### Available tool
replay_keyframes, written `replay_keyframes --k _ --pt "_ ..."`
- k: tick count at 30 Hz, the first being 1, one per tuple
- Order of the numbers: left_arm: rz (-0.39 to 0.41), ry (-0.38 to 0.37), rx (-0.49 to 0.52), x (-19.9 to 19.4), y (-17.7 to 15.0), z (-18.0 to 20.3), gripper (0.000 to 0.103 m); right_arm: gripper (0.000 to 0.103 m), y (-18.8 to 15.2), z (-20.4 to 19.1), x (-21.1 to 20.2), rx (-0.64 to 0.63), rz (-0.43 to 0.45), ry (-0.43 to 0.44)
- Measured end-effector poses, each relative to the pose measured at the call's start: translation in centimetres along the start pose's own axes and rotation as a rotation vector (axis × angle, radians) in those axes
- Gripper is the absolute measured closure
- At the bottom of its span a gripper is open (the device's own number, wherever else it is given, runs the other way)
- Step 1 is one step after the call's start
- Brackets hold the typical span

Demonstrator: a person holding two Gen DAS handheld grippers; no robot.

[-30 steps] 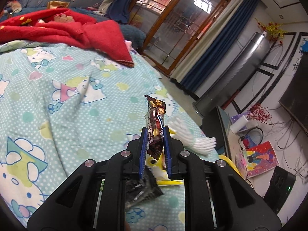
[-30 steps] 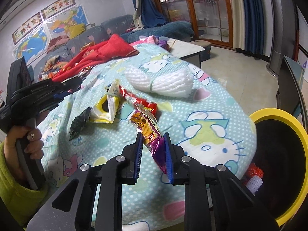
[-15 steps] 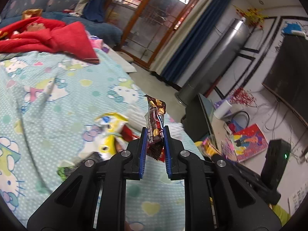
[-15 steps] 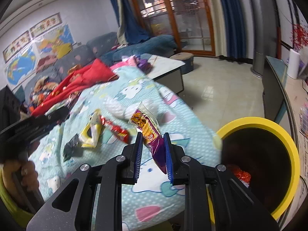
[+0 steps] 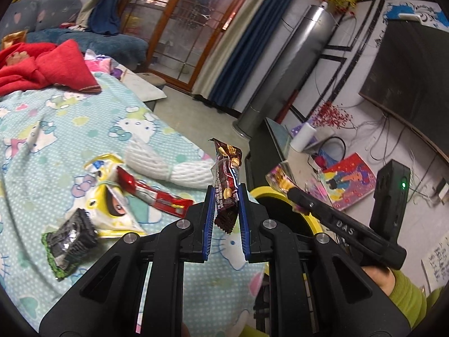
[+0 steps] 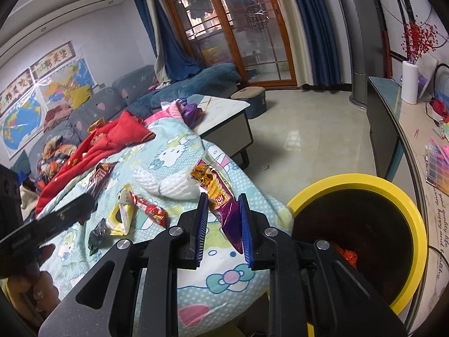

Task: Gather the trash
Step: 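Carry the chocolate wrapper and orange snack wrapper over the yellow bin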

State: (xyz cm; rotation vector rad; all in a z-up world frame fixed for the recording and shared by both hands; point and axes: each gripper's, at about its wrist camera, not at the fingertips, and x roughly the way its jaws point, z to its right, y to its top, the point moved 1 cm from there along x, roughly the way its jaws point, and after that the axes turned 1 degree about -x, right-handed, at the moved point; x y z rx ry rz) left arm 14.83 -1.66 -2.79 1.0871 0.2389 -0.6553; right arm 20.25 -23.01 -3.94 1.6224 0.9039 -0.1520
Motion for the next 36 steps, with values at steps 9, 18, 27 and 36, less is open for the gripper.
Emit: replay_keyframes --k 9,18,27,36 --pt "-0.023 -0.026 0.037 0.7 -0.7 1.5 0.092 0.082 0.3 2.1 -0.8 0.053 0.027 -0.022" --pt "-0.052 -0.051 0.074 1.8 -1.4 3.0 0.092 0.082 0.3 4.1 -1.3 0.101 0.045 -0.044" --pt "-0.084 -0.077 0.108 3.3 -1.8 4.6 0.092 0.082 -0.1 6.2 -1.8 0.143 0.055 -0.070" --pt "-0.116 -0.101 0.152 4.8 -2.5 6.4 0.092 0.082 -0.3 8.0 -2.2 0.182 0.062 -0.094"
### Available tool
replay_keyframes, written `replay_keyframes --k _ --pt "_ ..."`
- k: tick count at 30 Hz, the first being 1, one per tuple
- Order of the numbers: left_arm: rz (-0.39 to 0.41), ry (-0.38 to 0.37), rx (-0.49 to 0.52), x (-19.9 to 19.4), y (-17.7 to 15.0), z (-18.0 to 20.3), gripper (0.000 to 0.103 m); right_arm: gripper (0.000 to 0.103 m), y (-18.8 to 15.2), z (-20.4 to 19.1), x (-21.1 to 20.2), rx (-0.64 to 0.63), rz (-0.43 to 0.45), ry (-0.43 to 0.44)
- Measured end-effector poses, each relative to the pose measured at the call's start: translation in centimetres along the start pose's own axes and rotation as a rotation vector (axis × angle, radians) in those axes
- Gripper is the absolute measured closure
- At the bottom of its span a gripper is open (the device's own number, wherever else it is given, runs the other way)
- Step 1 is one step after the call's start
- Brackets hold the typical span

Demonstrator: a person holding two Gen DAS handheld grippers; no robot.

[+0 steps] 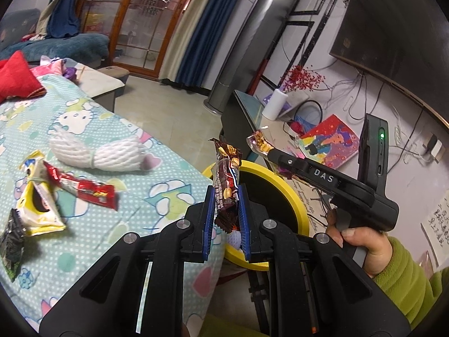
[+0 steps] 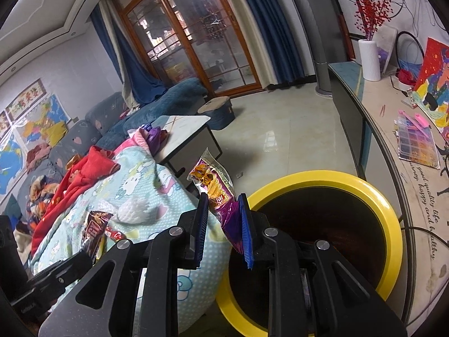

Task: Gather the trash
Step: 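Carry the chocolate wrapper and orange snack wrapper over the yellow bin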

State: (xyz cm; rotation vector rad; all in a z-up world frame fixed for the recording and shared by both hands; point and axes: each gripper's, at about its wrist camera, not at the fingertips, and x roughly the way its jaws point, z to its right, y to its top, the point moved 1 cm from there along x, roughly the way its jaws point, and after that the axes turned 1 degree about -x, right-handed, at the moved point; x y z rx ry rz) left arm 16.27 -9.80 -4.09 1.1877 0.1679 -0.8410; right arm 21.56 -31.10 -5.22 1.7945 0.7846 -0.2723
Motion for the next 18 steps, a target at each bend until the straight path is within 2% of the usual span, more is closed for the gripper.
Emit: replay_keyframes --k 18 --pt "-0.072 -0.039 0.103 3.9 -1.3 3.3 0.092 0.082 0.2 4.8 0.0 0.067 -0.002 -0.101"
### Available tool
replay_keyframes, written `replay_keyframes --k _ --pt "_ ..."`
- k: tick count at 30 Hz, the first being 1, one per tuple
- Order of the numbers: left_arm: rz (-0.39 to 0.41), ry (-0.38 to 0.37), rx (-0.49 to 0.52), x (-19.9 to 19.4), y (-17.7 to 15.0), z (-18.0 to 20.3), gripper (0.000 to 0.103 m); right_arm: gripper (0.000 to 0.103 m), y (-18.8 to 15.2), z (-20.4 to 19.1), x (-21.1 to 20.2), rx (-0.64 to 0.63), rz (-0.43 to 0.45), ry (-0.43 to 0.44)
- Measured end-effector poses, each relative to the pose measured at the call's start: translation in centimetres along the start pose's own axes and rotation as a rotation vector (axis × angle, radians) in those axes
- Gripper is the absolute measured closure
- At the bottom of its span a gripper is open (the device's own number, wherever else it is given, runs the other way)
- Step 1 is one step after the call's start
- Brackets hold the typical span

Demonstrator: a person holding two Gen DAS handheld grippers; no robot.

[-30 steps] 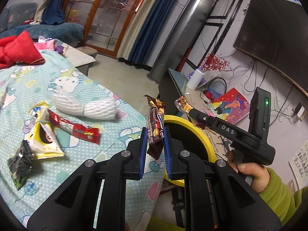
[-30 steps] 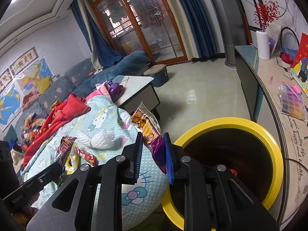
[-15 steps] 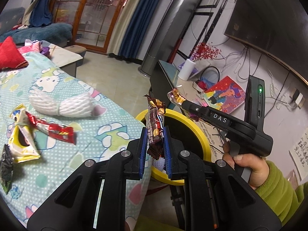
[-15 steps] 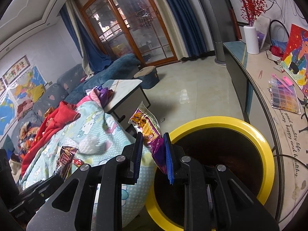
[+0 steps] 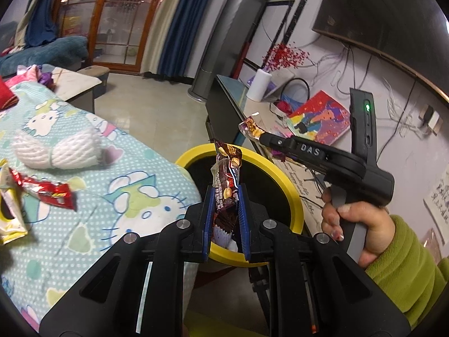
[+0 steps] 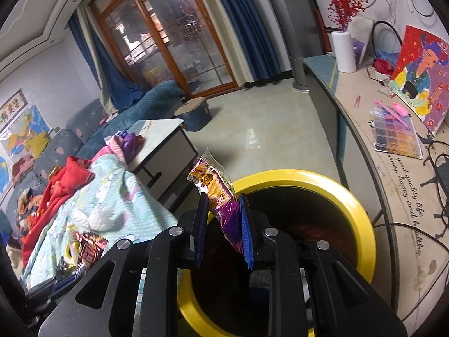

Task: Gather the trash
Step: 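Carry the chocolate wrapper and orange snack wrapper over the yellow bin, then open both tools to drop the wrappers into the bin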

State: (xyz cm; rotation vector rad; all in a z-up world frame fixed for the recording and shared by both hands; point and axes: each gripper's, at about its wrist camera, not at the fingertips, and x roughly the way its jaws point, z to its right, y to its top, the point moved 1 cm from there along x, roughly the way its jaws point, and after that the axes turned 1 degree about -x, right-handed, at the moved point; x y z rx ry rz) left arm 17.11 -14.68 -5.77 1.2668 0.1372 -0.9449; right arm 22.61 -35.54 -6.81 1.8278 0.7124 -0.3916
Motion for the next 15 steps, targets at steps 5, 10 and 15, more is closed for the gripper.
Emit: replay_keyframes --k 5,10,15 --pt "-0.033 -0.007 0.040 1.5 -0.3 1.1 0.092 0.082 0.0 1.9 0.1 0.030 -0.005 -0.029" --pt "-0.067 -0.006 0.051 3.3 -0.8 1.9 0.092 0.082 -0.1 3.6 0.4 0.058 -0.012 -0.052" --pt "-0.087 -0.010 0.073 4.6 -1.2 2.6 0.092 0.081 -0.4 4.9 0.9 0.081 -0.034 -0.067"
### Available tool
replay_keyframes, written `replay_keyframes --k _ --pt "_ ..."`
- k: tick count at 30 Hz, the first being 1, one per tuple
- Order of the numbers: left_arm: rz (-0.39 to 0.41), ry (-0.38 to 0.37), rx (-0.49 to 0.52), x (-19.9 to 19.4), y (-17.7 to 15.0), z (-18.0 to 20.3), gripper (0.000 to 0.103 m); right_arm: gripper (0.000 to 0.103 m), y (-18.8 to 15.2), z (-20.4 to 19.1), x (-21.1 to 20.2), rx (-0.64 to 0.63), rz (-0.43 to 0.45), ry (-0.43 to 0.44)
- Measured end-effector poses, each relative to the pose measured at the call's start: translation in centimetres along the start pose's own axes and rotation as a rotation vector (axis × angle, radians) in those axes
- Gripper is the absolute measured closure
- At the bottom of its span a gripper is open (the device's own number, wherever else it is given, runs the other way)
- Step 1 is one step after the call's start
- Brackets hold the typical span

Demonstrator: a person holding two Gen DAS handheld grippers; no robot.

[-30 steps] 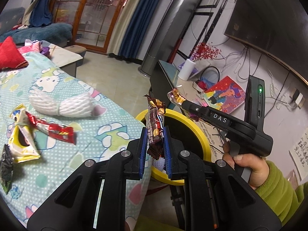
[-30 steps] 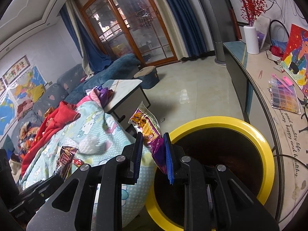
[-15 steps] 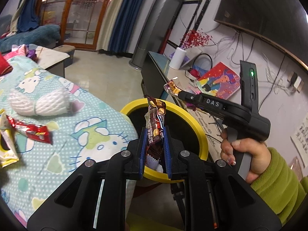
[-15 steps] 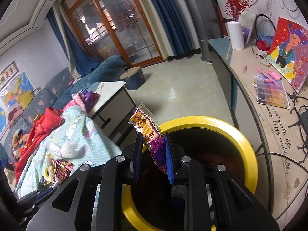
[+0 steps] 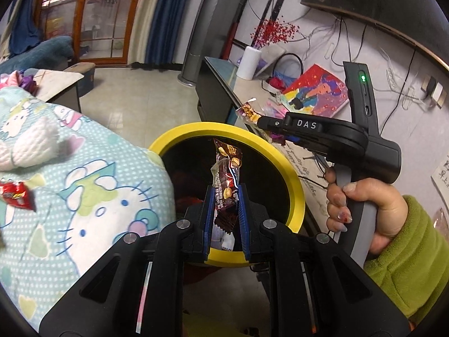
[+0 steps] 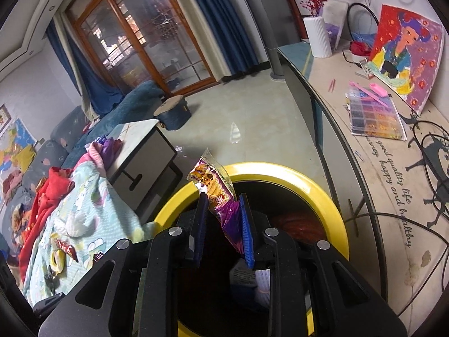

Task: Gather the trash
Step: 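Open both tools to drop the wrappers into the bin, then move both open tools back from the bin over the bedspread wrappers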

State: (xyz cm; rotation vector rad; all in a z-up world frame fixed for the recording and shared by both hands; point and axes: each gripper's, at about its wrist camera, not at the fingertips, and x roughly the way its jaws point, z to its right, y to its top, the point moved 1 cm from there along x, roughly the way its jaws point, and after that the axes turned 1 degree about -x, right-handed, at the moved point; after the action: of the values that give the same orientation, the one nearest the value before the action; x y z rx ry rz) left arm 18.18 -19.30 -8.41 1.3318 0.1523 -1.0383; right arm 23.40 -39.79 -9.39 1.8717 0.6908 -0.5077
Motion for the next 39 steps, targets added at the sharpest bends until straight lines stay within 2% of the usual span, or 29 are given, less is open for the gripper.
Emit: replay_keyframes --k 8,20,22,24,26,28,30,31,32,39 --pt "-0.048 0.001 0.024 2.5 -0.1 0.8 0.092 0.080 -0.4 1.6 0.7 0.049 -0.028 -0.010" --pt "-0.047 0.017 0.002 4.4 1.4 0.5 0.091 0.073 -0.4 2.5 0.8 0.079 -0.032 -0.005" --pt "-0.033 0.023 -0.005 4.1 1.4 0.4 0.083 0.070 -0.4 2.5 0.8 0.085 -0.032 -0.001" --pt "-0.016 0.025 -0.012 3.6 1.2 0.1 0.058 0.065 -0.3 2.6 0.7 0.093 -0.027 0.002" --pt "-0.003 0.034 -0.019 3.3 1.2 0.0 0.054 0.061 -0.3 2.6 0.5 0.096 -0.021 0.000" --pt "0.013 0.042 -0.024 2.8 1.3 -0.2 0.045 0.058 -0.1 2.5 0.3 0.094 -0.015 -0.004" --pt "0.039 0.058 -0.037 2.0 1.4 -0.5 0.019 0.058 0.0 2.4 0.1 0.093 -0.009 -0.005" --pt "0.054 0.068 -0.043 1.7 1.4 -0.6 0.014 0.057 0.0 2.3 0.0 0.091 -0.006 -0.005" --pt "0.068 0.077 -0.047 1.3 1.4 -0.7 0.011 0.054 0.1 2.1 -0.2 0.086 0.001 -0.002" --pt "0.126 0.114 -0.069 -1.3 1.6 -1.7 0.011 0.047 0.6 -0.3 -1.5 0.032 0.036 0.029"
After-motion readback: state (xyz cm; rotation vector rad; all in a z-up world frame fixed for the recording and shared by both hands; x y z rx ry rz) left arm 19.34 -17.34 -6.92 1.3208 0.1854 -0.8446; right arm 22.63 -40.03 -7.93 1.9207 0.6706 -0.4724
